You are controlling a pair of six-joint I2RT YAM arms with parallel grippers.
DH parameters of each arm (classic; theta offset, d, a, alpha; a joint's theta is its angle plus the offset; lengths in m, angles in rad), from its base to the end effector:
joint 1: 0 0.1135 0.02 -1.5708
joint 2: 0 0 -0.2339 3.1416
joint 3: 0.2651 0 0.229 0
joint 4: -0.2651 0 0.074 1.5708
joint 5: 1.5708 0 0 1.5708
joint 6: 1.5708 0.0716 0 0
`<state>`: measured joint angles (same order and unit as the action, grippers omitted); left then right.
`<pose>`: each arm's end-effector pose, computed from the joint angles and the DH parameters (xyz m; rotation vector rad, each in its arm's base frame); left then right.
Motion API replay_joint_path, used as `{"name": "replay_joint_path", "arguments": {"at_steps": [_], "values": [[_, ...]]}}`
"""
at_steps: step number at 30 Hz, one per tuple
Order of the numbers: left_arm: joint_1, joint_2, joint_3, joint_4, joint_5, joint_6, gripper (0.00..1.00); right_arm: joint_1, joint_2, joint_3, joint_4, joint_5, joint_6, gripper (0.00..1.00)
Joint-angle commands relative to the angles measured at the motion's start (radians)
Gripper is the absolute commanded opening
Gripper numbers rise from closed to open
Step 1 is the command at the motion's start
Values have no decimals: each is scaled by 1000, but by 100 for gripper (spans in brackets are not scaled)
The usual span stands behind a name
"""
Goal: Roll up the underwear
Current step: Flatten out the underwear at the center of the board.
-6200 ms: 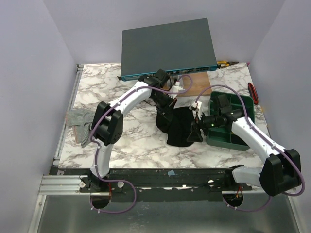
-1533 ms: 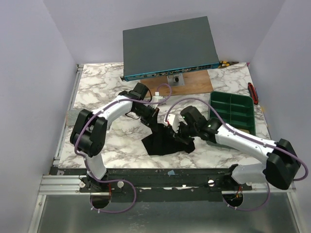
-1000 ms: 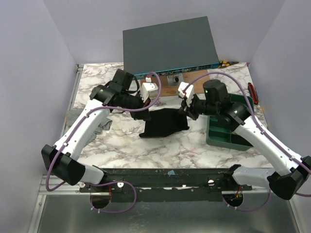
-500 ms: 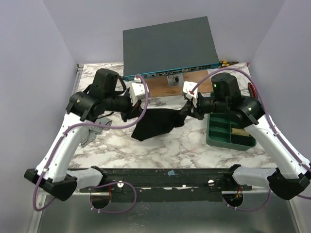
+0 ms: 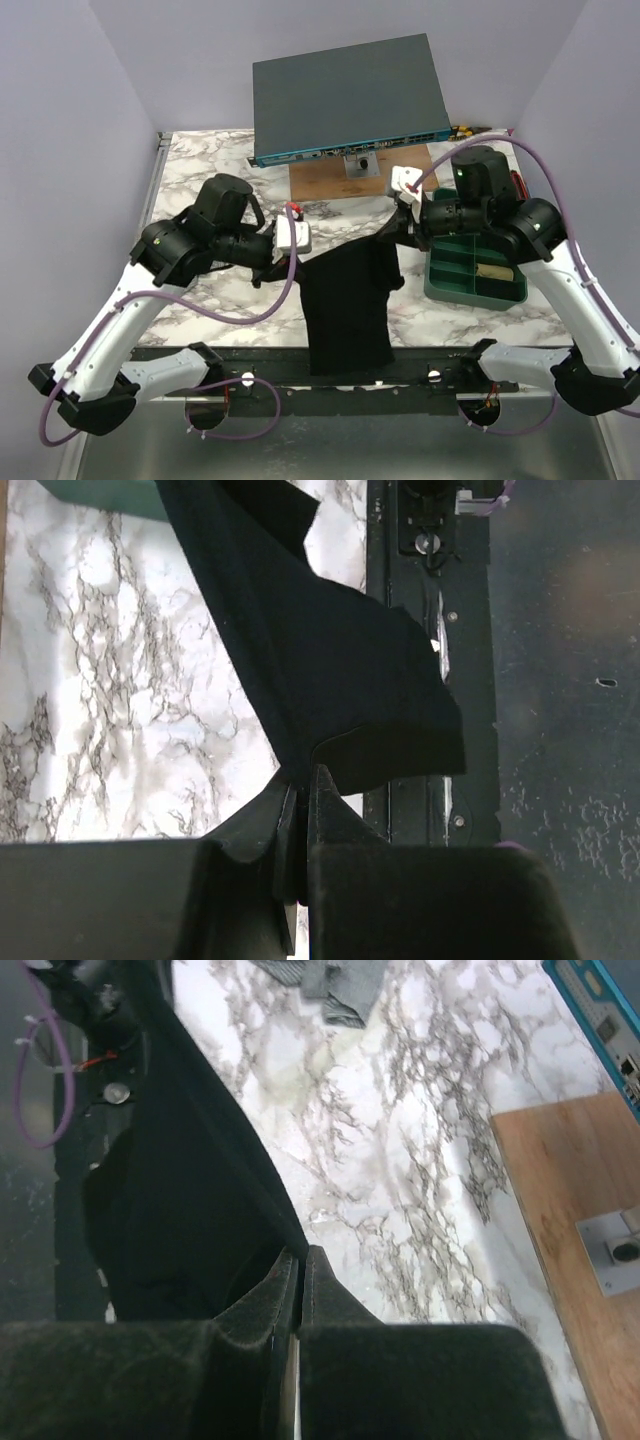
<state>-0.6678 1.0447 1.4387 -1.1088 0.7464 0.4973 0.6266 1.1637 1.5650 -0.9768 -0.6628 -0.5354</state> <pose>0.1106 -0.1491 0.3731 1.5296 1.6115 -0.9383 0.1498 0.1628 0.3989 -1.4565 1.5148 0.7612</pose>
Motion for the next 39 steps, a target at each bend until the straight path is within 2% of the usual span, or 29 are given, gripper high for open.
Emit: {"name": "replay_joint_path", "arguments": {"at_steps": [1, 3, 8, 14, 24, 27, 35, 39], "values": [[50, 86, -21, 55, -27, 11, 0, -12, 67, -63, 118, 187, 100, 1], [105, 140, -63, 100, -47, 8, 0, -15, 122, -83, 145, 255, 108, 1], [224, 321, -161, 216, -147, -34, 0, -43, 270, -218, 292, 271, 120, 1], [237, 483, -233, 362, -261, -135, 0, -102, 480, -305, 480, 271, 75, 1], [237, 557, -251, 495, -374, -244, 0, -102, 616, -297, 653, 356, 11, 1], [237, 565, -243, 516, -423, -267, 1, -103, 642, -271, 667, 387, -1, 7], [237, 619, -221, 521, -496, -331, 10, -104, 691, -230, 711, 495, -51, 26], [237, 635, -221, 530, -516, -351, 23, -105, 685, -230, 730, 554, -71, 33]]}}
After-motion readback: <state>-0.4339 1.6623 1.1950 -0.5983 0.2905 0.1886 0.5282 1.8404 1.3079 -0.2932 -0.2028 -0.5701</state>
